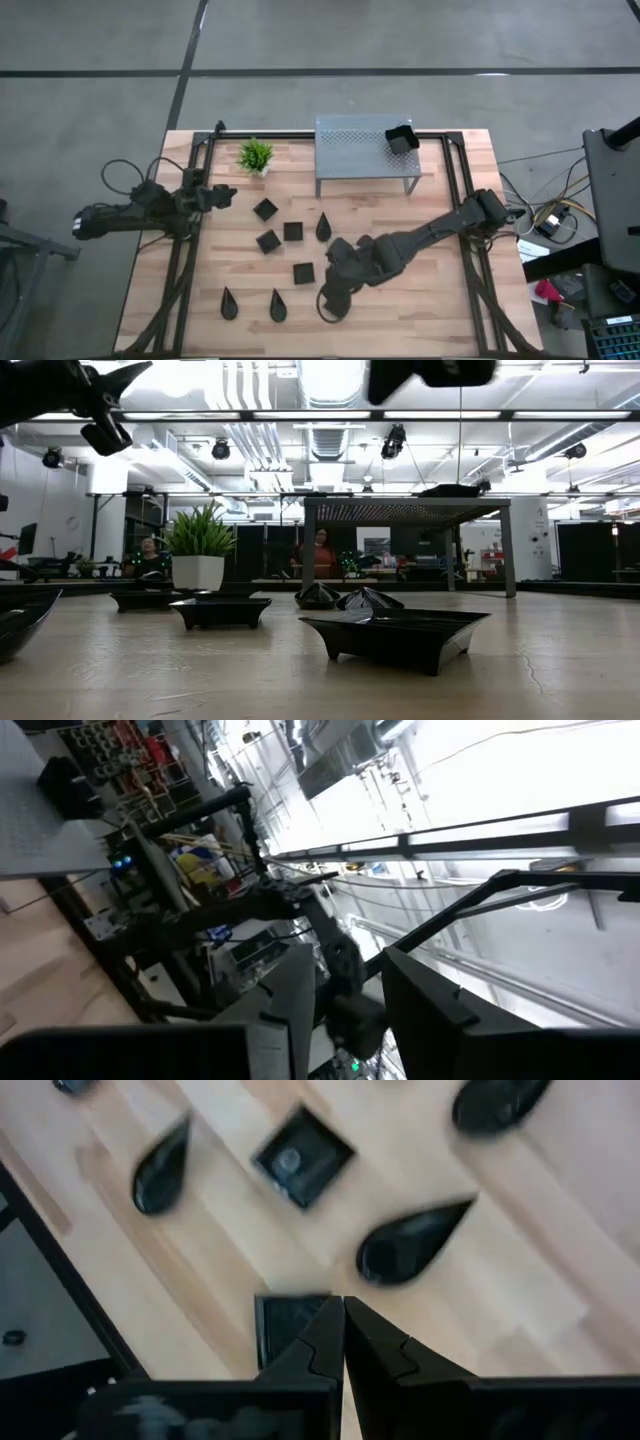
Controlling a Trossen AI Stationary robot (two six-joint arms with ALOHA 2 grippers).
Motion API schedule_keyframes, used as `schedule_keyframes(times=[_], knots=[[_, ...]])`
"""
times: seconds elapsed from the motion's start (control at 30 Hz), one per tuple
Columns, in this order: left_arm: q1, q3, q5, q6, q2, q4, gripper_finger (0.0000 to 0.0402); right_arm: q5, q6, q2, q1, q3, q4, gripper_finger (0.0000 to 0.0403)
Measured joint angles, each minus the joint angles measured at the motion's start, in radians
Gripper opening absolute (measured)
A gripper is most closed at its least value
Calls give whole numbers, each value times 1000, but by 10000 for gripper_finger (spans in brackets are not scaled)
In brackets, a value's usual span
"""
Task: Pick & Place Mini shaped plates
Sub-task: Put the black drop-shaped plate on the shelf
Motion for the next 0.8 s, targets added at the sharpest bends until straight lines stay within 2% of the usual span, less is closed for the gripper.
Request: schedule_keyframes(times=[0.2,0.4,0.5,0.67,0.8], knots=[[0,20,-37,-7,17,-1,110,-3,160,0,78,-85,24,8],[0,30,-42,-41,38,2,110,0,326,0,106,-192,214,13],[0,38,-42,-44,52,1,110,1,398,0,103,-240,290,35],[0,50,-41,-46,73,3,110,4,541,0,88,-295,296,95],[0,68,-40,-50,95,0,110,72,636,0,73,-337,295,130]])
